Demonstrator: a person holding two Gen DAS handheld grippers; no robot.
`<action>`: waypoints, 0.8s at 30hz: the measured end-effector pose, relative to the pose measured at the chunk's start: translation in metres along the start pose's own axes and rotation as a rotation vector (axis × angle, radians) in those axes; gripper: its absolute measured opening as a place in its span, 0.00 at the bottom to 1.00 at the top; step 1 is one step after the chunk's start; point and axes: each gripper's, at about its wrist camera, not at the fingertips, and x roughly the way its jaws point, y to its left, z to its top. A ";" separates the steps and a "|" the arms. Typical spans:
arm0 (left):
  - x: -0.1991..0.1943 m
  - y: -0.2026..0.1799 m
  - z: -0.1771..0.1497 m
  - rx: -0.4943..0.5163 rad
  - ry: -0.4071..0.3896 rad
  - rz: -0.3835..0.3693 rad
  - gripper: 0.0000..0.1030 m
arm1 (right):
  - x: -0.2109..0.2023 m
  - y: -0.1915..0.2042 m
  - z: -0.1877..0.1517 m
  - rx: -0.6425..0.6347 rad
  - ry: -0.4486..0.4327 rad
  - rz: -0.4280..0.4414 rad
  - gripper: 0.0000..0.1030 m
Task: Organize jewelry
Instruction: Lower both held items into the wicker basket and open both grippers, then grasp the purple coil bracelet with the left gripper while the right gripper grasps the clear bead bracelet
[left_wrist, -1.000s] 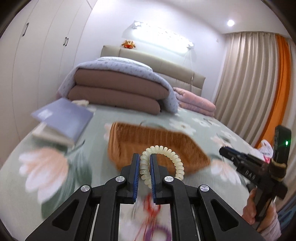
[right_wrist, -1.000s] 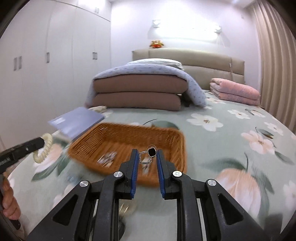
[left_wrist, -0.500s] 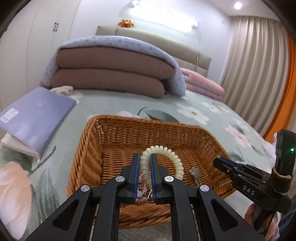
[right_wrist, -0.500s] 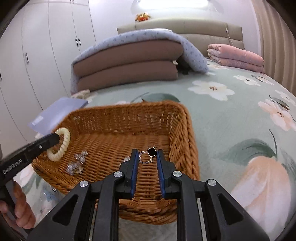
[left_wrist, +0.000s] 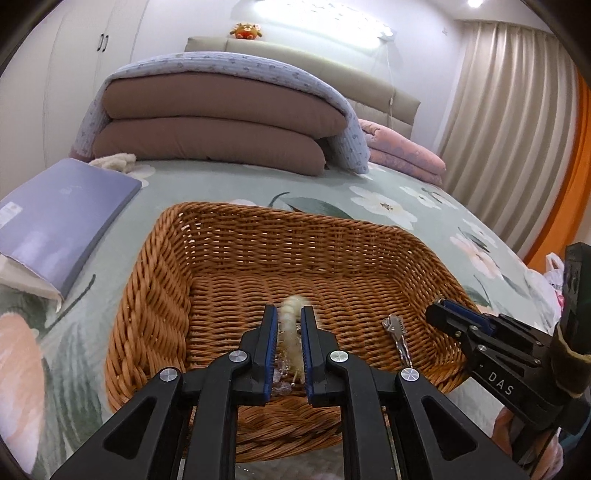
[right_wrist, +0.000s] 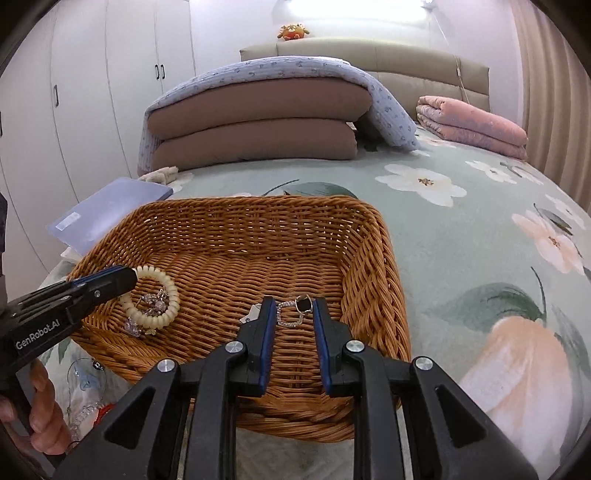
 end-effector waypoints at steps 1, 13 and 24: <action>-0.001 0.000 0.000 -0.003 0.000 -0.010 0.19 | -0.001 -0.001 0.000 0.004 -0.002 0.009 0.25; -0.055 0.013 -0.011 -0.075 -0.138 -0.074 0.46 | -0.057 -0.005 -0.008 0.040 -0.187 0.025 0.45; -0.140 0.037 -0.095 -0.173 -0.124 -0.088 0.46 | -0.108 0.021 -0.061 -0.039 -0.162 0.073 0.45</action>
